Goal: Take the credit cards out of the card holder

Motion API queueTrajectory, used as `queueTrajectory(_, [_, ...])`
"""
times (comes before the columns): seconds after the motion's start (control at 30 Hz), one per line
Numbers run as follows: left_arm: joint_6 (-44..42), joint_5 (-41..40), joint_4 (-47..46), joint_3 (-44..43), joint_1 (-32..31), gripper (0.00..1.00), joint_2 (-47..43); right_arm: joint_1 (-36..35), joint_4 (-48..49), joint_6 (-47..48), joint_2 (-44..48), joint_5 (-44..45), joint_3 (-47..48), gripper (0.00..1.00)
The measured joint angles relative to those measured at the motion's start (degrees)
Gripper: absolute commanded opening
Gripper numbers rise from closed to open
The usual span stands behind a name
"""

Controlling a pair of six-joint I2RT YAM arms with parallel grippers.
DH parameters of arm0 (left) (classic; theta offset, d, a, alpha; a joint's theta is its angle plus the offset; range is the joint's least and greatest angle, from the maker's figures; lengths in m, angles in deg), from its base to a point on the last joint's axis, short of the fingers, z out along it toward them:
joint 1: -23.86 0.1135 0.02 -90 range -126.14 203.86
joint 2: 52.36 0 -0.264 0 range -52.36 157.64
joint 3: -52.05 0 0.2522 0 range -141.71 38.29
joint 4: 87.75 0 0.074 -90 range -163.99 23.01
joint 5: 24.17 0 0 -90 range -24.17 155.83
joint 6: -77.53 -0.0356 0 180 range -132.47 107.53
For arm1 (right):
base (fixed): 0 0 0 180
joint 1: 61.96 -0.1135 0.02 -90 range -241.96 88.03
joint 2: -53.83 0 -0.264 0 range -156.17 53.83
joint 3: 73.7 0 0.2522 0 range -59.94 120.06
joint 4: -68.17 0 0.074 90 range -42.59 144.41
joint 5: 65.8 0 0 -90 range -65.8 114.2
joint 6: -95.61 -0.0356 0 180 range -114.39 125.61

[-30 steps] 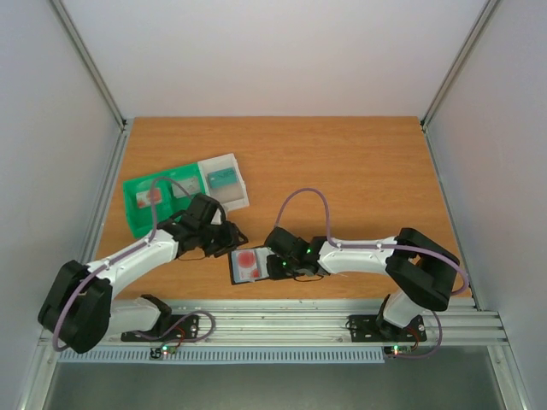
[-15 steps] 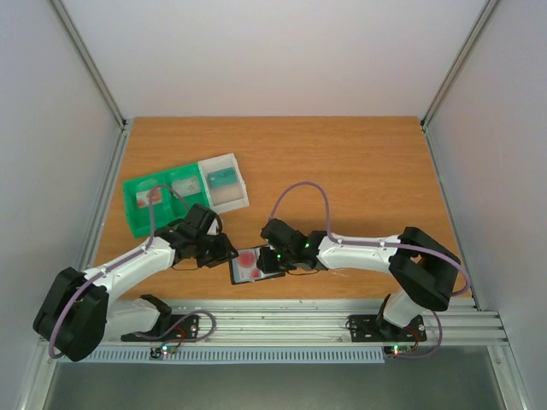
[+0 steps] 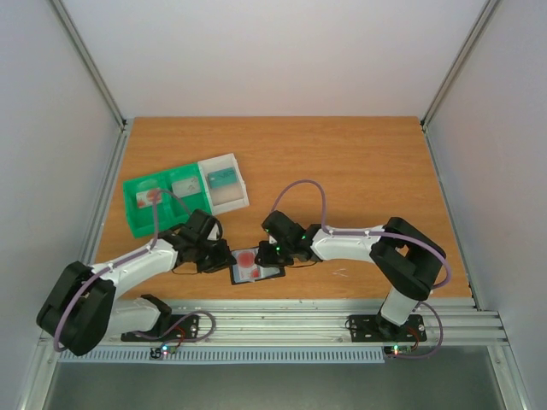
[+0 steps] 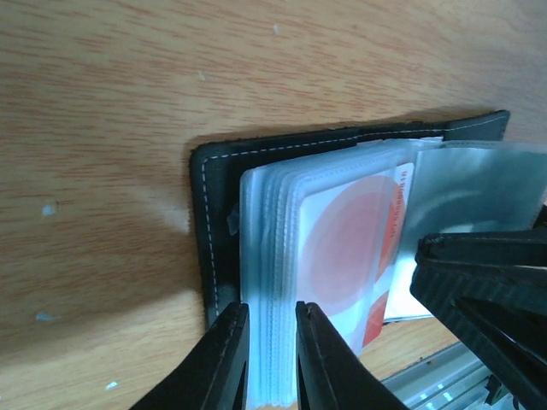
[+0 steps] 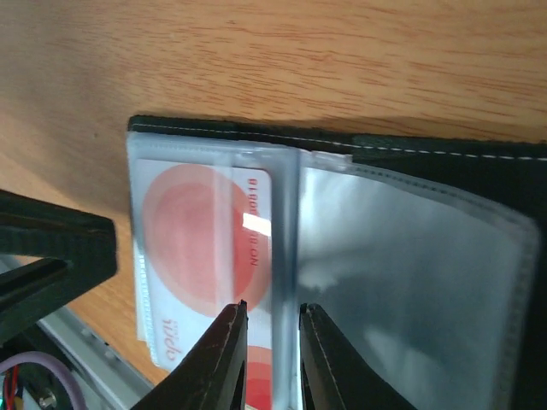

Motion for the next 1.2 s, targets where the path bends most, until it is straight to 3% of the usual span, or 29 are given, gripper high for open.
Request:
queueTrajectory(0.5, [-0.24, -0.13, -2.27, 1.51, 0.00, 0.16, 2.49, 0.02, 3.80, -0.02, -2.56, -2.99, 0.00, 0.19])
queueTrajectory(0.63, [-0.26, -0.37, -2.40, 1.62, 0.00, 0.16, 2.51, 0.07, 4.37, -0.09, -2.58, -3.17, -0.04, 0.14])
queueTrajectory(0.77, [-0.39, -0.87, -2.38, 1.62, 0.02, 0.16, 2.54, 0.61, 5.73, -0.26, -2.58, -3.67, -0.74, 0.02])
queueTrajectory(1.2, [-0.87, -0.68, -2.89, 1.62, 0.11, 0.16, 3.21, 2.71, 9.92, -0.63, -0.35, -5.49, -5.51, 0.01])
